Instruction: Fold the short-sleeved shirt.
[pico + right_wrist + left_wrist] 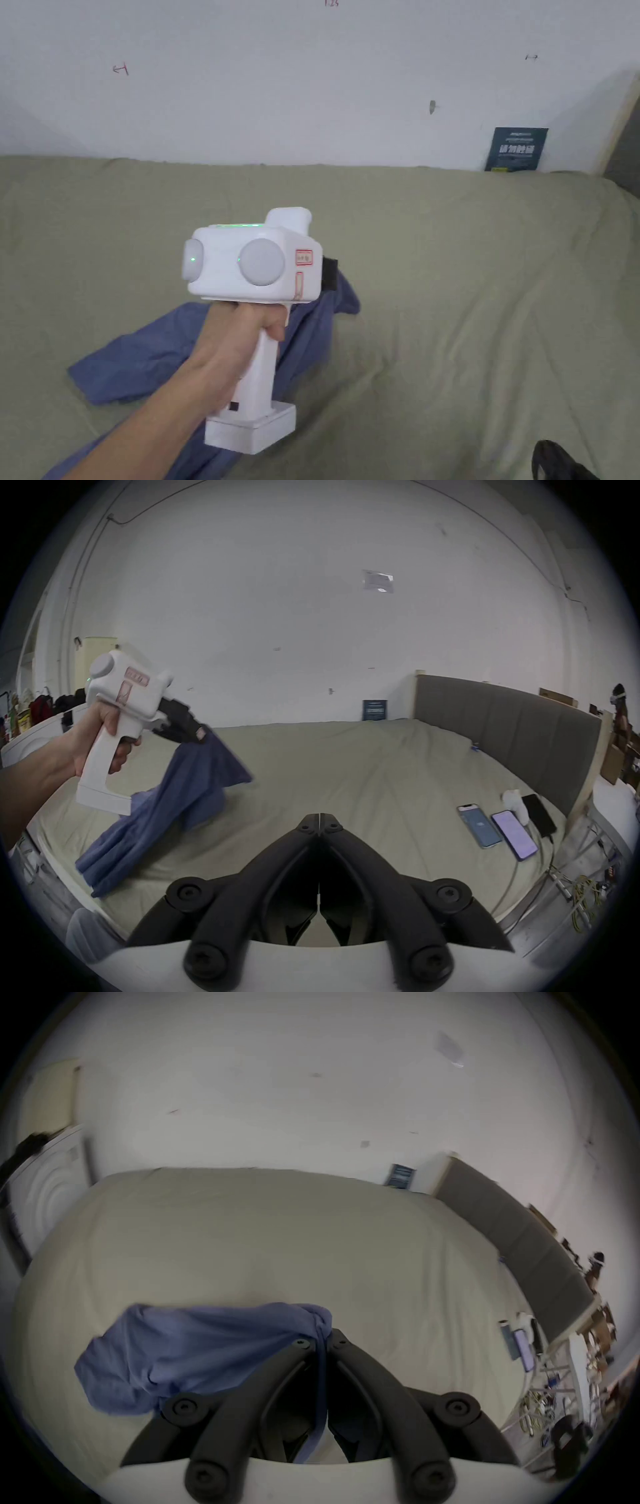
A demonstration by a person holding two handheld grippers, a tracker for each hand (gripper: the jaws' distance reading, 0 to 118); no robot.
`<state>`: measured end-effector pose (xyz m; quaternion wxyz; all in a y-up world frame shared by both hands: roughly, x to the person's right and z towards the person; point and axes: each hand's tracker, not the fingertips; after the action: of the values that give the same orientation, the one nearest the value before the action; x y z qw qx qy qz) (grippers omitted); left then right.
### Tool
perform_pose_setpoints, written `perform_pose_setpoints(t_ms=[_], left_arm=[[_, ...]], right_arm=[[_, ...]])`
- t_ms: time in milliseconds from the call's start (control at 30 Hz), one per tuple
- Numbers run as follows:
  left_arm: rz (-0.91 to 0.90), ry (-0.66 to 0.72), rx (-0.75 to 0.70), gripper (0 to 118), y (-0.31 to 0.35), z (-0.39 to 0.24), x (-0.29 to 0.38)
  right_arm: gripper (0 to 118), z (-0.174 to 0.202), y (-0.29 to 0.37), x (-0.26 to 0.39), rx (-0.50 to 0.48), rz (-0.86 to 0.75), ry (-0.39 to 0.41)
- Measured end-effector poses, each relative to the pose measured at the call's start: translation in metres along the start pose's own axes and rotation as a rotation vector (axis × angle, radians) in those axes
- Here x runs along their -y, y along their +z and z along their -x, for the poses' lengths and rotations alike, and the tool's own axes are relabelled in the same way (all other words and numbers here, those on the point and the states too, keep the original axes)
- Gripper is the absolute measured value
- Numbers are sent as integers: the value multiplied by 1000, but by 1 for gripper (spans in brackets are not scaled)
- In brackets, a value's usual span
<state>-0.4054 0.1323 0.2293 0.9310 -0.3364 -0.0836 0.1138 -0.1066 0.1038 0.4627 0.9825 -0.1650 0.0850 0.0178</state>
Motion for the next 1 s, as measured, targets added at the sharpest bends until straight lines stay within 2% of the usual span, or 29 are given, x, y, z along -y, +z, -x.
perform_pose_setpoints(t_ms=[100, 200, 367, 500, 533, 567, 600, 633, 667, 733, 1000], left_arm=[[10, -17, 61, 0, -40, -56, -11], [92, -74, 74, 0, -73, -92, 11], [290, -102, -18, 0, -149, -90, 71], [296, -103, -55, 6, -175, -79, 94], [289, -118, -65, 12, -163, -83, 98], [288, -148, -74, 36, -160, -83, 99], [294, -166, -76, 95, -155, -80, 100], [279, -174, -76, 118, -148, -78, 101], [232, -180, -85, 114, -121, -81, 92], [221, -208, -84, 112, -92, -74, 87], [-53, -84, -163, 112, 99, -7, 111]], right_arm=[[0, -17, -9, -1, 40, 7, -12], [0, -28, -17, 1, 69, 11, -27], [0, -38, -30, 10, 88, 37, -67], [0, -44, -32, 14, 97, 63, -110], [0, -45, -33, 15, 99, 67, -116], [0, -46, -33, 16, 99, 73, -118], [0, -46, -34, 16, 100, 78, -120], [0, -46, -34, 16, 99, 80, -123], [0, -46, -33, 15, 97, 80, -127], [0, -44, -30, 14, 91, 67, -127], [0, -17, -7, -2, 18, -2, -66]])
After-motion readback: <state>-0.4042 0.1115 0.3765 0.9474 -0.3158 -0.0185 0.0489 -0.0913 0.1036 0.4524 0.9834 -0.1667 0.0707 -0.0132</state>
